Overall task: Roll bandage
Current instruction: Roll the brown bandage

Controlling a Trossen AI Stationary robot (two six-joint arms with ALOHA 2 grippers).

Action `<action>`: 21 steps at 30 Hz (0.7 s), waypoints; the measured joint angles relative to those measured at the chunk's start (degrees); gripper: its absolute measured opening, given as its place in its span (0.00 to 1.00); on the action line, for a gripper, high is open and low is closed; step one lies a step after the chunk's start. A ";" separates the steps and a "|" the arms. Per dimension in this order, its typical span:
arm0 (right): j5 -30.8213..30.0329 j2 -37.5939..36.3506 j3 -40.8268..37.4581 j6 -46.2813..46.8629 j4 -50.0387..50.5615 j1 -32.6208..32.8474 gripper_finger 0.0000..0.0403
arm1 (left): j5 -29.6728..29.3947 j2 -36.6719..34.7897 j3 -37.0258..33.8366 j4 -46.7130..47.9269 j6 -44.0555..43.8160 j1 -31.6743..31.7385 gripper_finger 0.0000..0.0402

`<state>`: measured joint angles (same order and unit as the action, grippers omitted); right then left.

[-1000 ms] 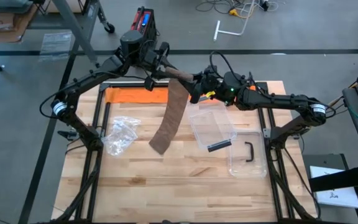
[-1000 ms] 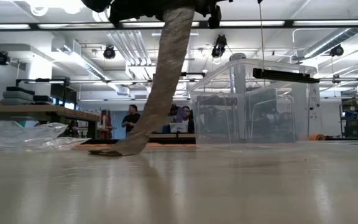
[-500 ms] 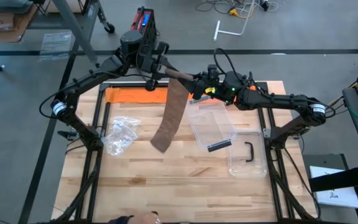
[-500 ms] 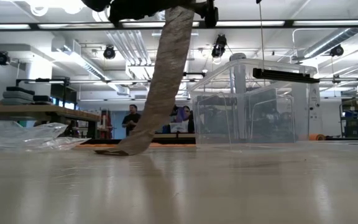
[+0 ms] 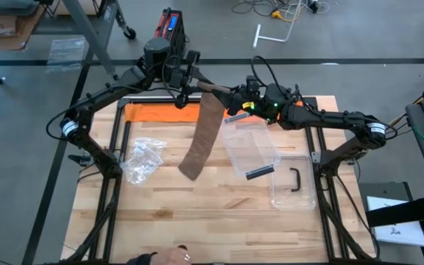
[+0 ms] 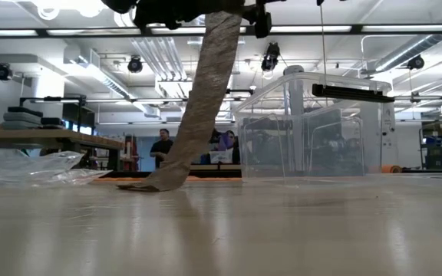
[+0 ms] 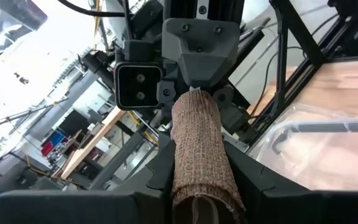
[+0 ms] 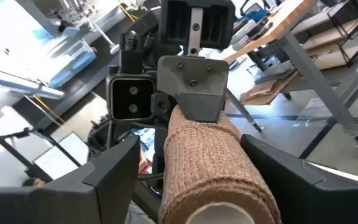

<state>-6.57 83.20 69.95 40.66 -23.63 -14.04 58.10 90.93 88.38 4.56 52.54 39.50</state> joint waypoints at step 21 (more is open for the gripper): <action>-2.13 -0.02 -0.04 -8.09 0.54 -0.24 0.32 | -1.19 0.05 -0.42 1.51 -25.39 0.97 0.46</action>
<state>-8.70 83.18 69.91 32.57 -23.08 -14.28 56.90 90.98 87.96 6.07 27.15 40.47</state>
